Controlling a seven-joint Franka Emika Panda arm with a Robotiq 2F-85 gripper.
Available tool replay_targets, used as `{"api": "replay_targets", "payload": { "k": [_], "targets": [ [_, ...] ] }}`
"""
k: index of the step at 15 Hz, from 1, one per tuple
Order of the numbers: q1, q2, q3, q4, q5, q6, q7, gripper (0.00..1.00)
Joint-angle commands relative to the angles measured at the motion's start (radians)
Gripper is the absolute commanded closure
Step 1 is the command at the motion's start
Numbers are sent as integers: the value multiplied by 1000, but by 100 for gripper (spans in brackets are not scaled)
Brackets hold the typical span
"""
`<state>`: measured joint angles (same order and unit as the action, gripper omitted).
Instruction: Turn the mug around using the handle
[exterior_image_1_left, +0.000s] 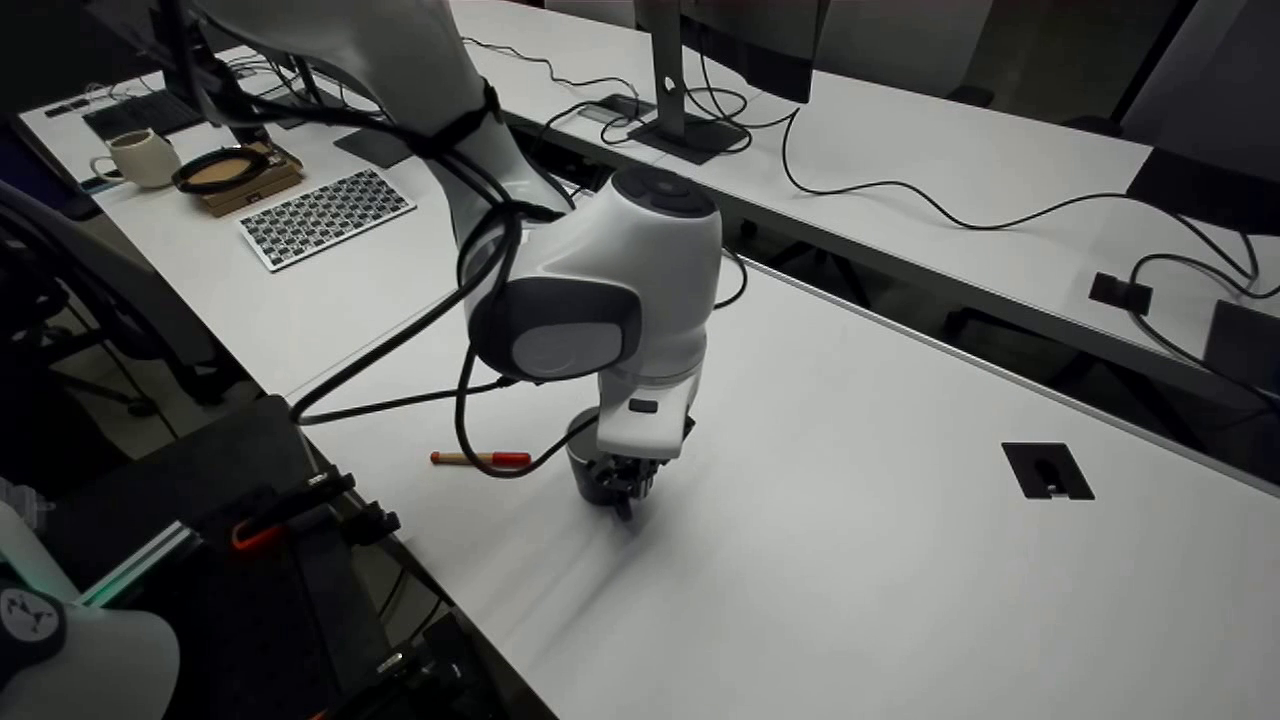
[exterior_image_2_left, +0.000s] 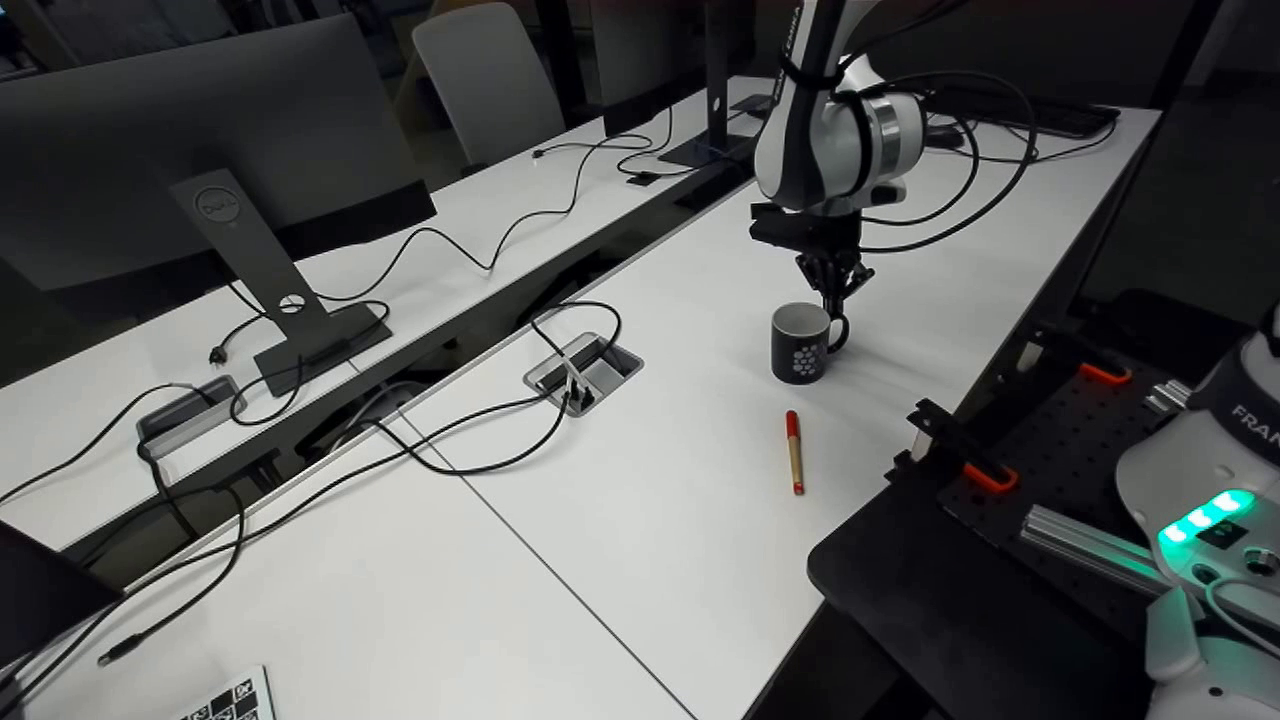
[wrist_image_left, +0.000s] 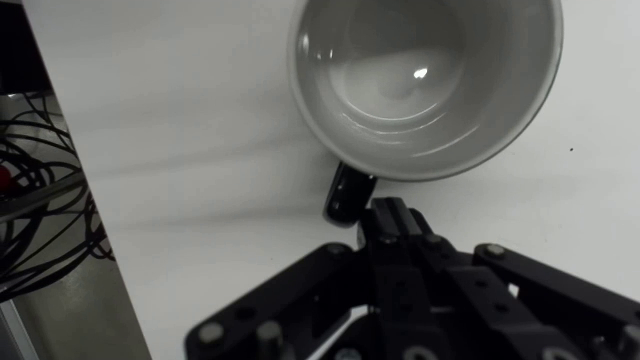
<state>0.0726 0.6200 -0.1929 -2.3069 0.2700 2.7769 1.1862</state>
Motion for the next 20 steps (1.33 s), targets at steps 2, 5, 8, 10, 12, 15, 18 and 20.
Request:
{"api": "replay_targets", "payload": {
  "k": [2, 5, 8, 10, 12, 15, 18, 20],
  "targets": [
    [3, -24, -6, -36, 8, 13, 28, 100],
    [6, -30, -11, -50, 7, 17, 37, 100],
    [8, -34, -15, -61, 6, 20, 45, 100],
    [8, -36, -16, -67, 7, 21, 52, 100],
    [8, -40, -15, -73, 7, 24, 57, 100],
    [17, -61, -8, -95, 5, 29, 61, 100],
    [26, -83, -4, -114, 2, 33, 64, 100],
    [30, -95, -3, -123, 1, 32, 67, 100]
  ]
}}
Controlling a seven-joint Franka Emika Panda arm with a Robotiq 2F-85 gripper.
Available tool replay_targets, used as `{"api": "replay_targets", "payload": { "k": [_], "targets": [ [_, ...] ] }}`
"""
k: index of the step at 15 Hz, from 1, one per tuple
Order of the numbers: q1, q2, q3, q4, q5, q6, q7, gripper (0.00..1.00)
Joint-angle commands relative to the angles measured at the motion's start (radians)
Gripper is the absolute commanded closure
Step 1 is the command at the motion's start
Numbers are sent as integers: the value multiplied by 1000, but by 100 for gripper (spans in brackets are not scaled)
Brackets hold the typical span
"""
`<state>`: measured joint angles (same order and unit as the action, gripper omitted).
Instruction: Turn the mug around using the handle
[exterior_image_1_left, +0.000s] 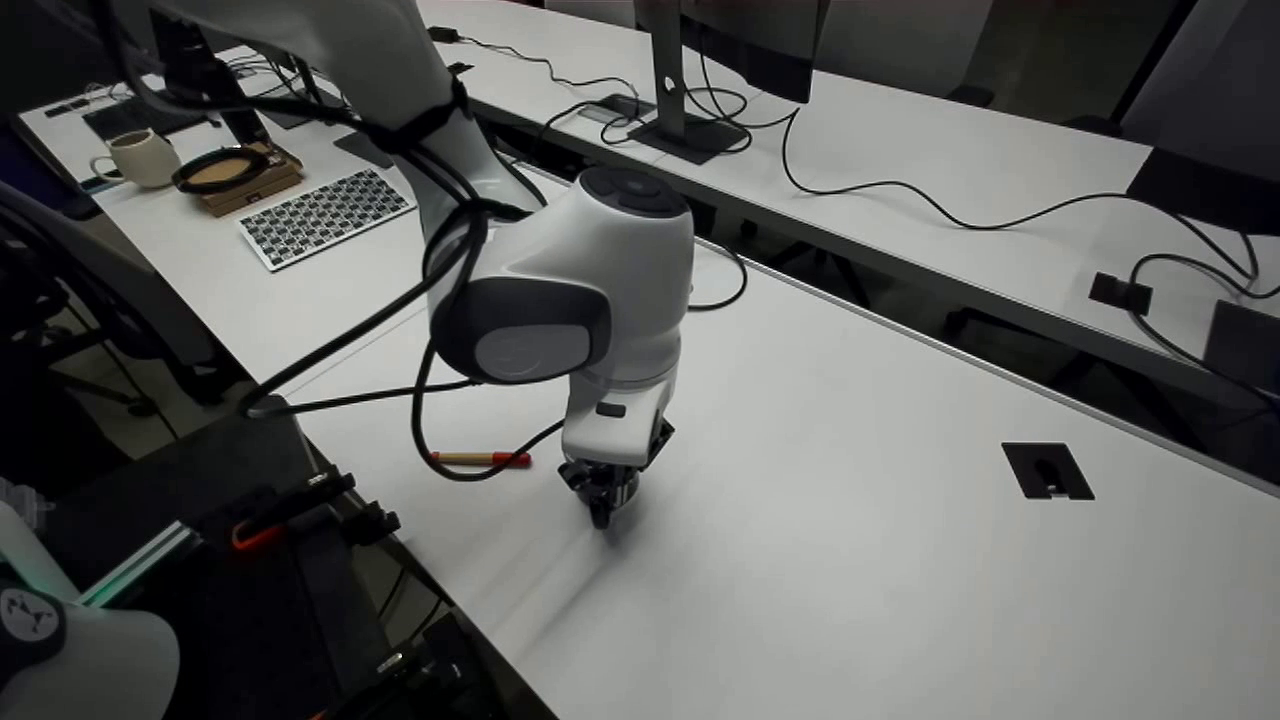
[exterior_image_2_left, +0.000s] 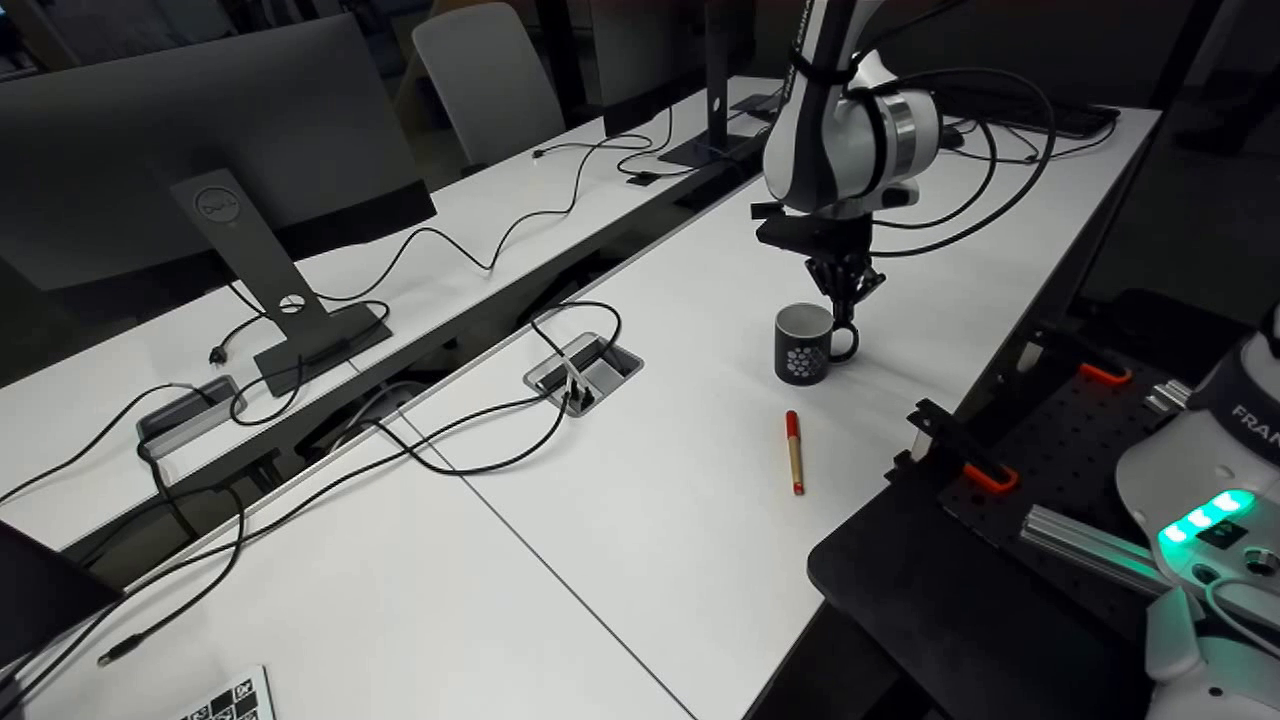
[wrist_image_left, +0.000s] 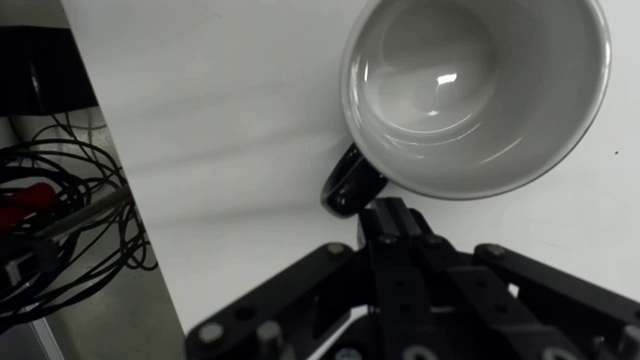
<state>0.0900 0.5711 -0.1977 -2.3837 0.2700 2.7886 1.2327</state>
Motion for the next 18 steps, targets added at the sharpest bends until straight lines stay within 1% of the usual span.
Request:
{"api": "replay_targets", "payload": {
  "k": [1, 8, 15, 18],
  "targets": [
    [13, -48, 2, -49, 1, 19, 21, 100],
    [10, -56, 13, -61, 4, 15, 20, 100],
    [-30, -49, 82, -61, 54, 20, -4, 100],
    [-43, -44, 99, -59, 73, 18, -5, 100]
  ]
}}
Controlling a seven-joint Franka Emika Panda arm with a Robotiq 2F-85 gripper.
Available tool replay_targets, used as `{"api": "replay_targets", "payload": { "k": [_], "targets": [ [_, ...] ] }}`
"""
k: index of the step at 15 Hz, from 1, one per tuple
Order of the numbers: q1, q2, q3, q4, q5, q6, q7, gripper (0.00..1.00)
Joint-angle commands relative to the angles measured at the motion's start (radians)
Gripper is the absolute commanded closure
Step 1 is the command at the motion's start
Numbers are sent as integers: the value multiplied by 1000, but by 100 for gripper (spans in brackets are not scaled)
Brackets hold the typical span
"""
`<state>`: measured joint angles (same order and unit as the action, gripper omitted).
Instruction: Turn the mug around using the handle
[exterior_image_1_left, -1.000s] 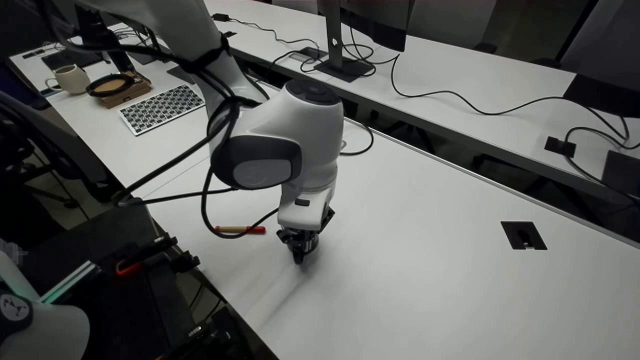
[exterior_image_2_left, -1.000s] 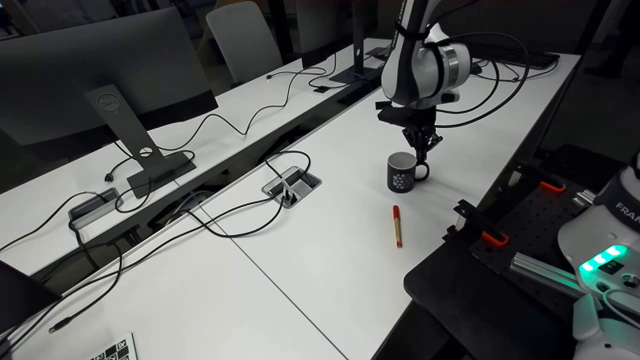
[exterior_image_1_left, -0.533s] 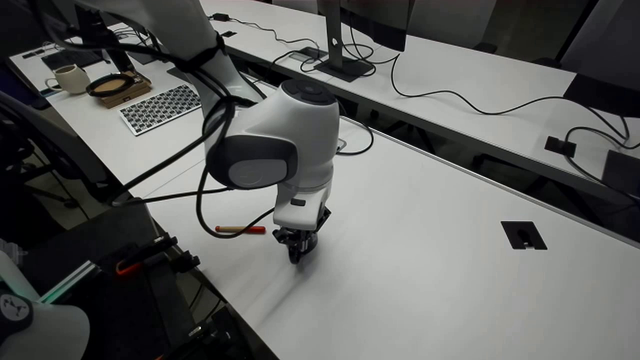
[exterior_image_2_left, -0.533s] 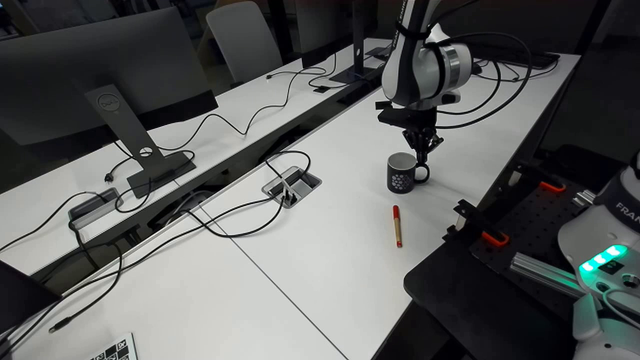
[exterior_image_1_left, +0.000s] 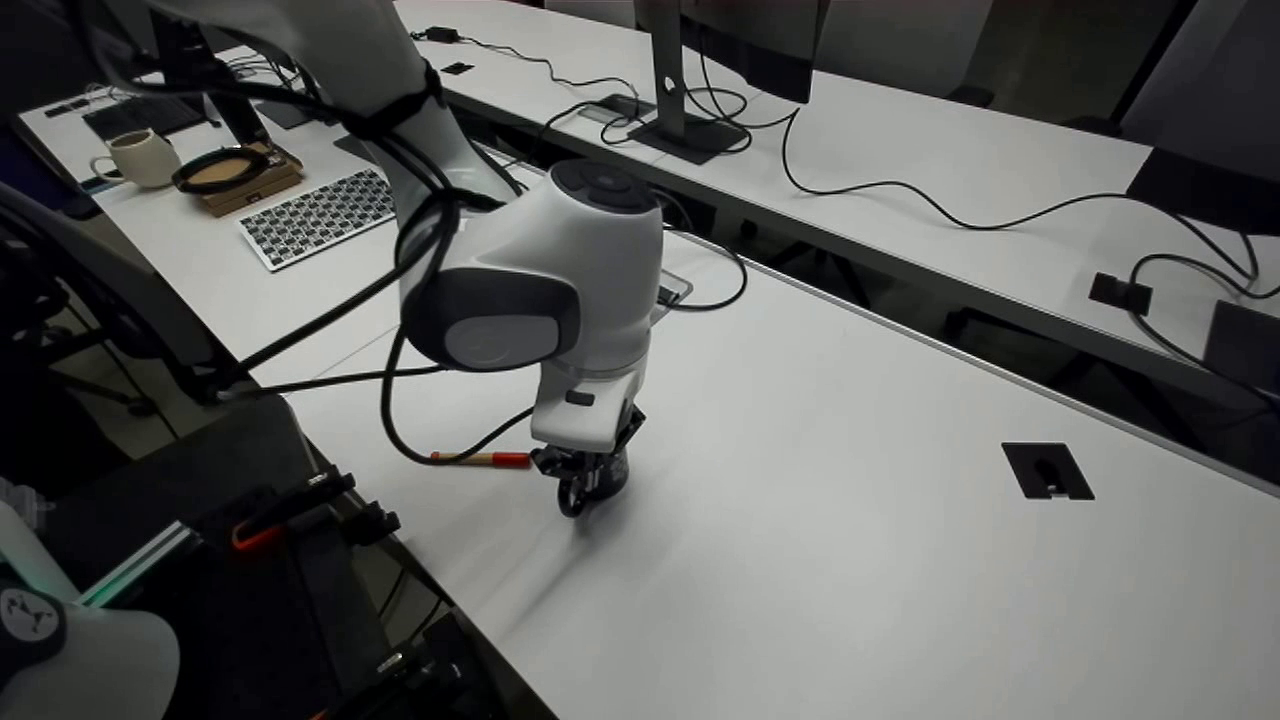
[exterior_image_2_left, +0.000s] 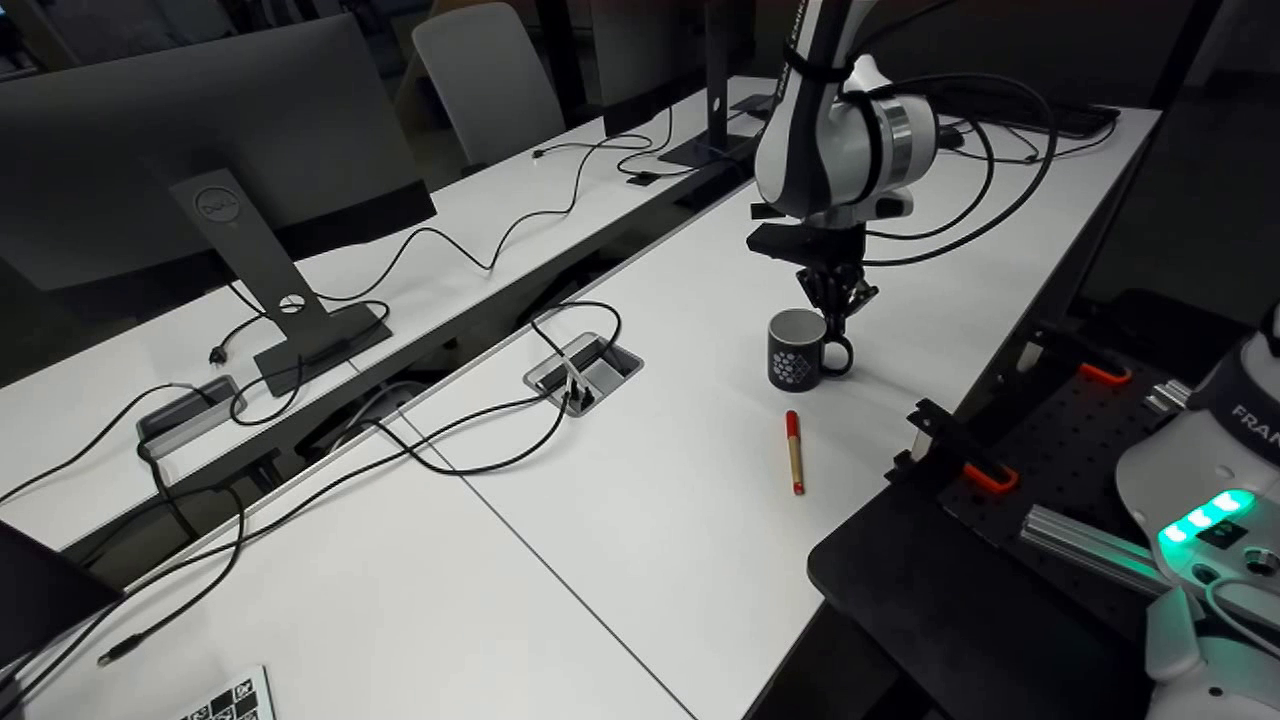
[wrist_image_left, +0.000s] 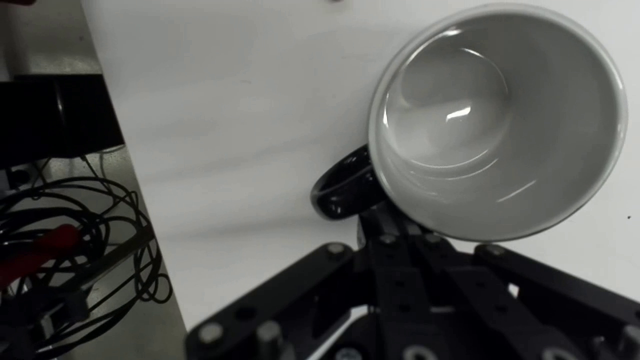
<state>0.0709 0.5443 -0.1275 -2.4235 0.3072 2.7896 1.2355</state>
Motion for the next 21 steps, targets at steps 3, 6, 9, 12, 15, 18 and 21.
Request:
{"api": "replay_targets", "payload": {
  "k": [3, 6, 9, 12, 15, 18, 21],
  "targets": [
    [-31, -14, 34, -17, 47, 16, -5, 100],
    [-33, -13, 29, -18, 51, 17, -1, 100],
    [-20, -7, 5, -19, 38, 5, 18, 100],
    [-23, 2, 7, -7, 29, -2, 3, 99],
    [-23, 2, 6, -7, 29, -2, 3, 99],
    [-23, 2, 6, -7, 29, -2, 3, 99],
    [-23, 2, 6, -7, 29, -2, 4, 99]
  ]
}}
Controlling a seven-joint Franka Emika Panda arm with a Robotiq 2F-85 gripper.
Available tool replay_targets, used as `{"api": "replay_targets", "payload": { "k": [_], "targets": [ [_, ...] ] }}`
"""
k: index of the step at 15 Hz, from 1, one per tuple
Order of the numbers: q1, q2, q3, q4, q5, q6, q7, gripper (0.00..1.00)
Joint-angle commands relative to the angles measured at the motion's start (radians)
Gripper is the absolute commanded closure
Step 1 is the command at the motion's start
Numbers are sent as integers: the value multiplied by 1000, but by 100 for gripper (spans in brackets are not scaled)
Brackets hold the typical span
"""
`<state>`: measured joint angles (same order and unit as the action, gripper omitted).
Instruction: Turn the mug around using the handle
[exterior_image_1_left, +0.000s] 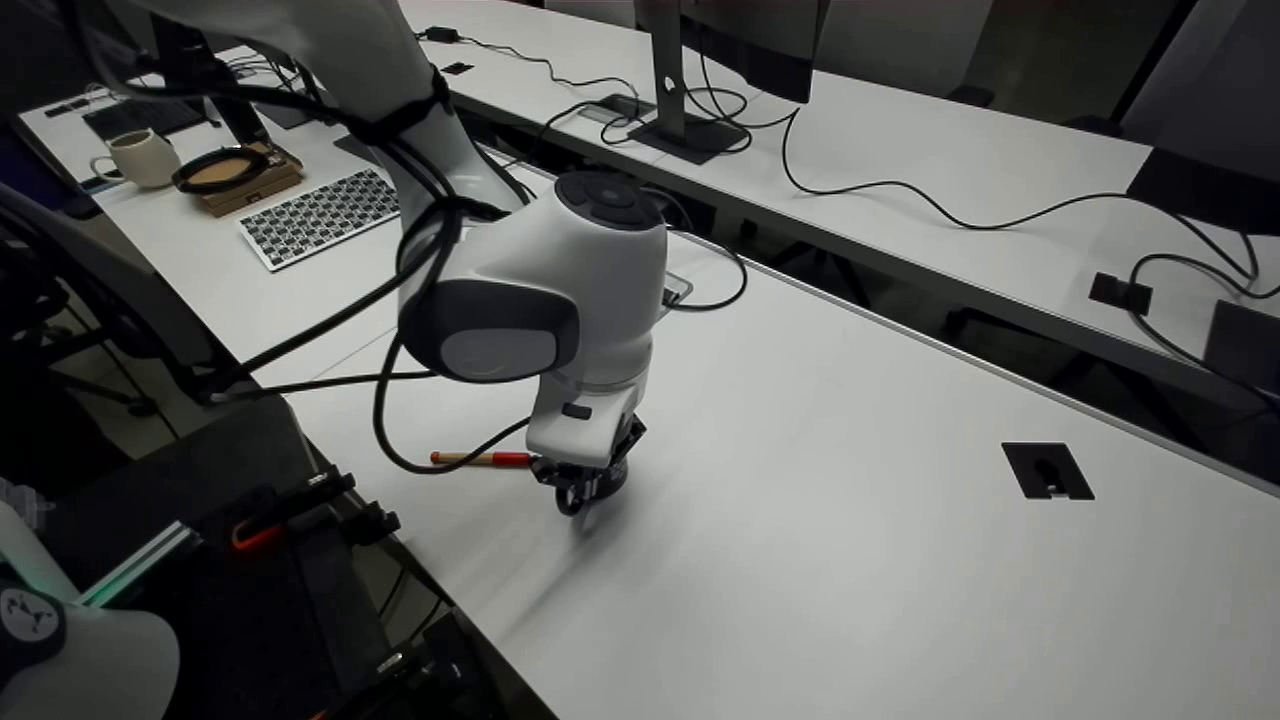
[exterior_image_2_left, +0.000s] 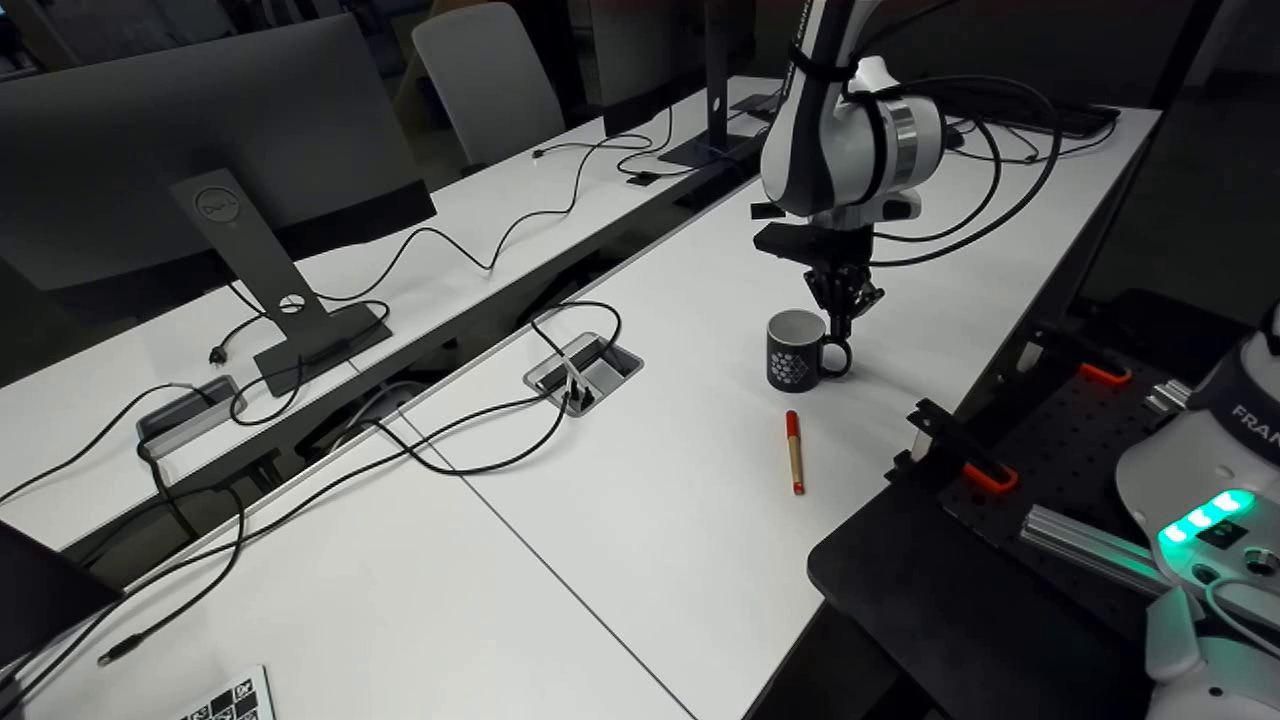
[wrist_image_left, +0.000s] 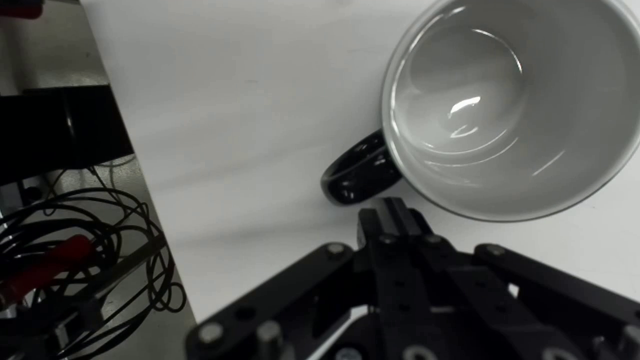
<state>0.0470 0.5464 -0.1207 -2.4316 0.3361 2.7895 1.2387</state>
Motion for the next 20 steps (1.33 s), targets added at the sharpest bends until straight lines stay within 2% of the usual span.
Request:
{"api": "replay_targets", "payload": {
  "k": [1, 20],
  "targets": [
    [-1, -4, 3, 1, 0, 2, -6, 100],
    [-8, -20, 34, -51, 37, 4, 0, 100]
  ]
}}
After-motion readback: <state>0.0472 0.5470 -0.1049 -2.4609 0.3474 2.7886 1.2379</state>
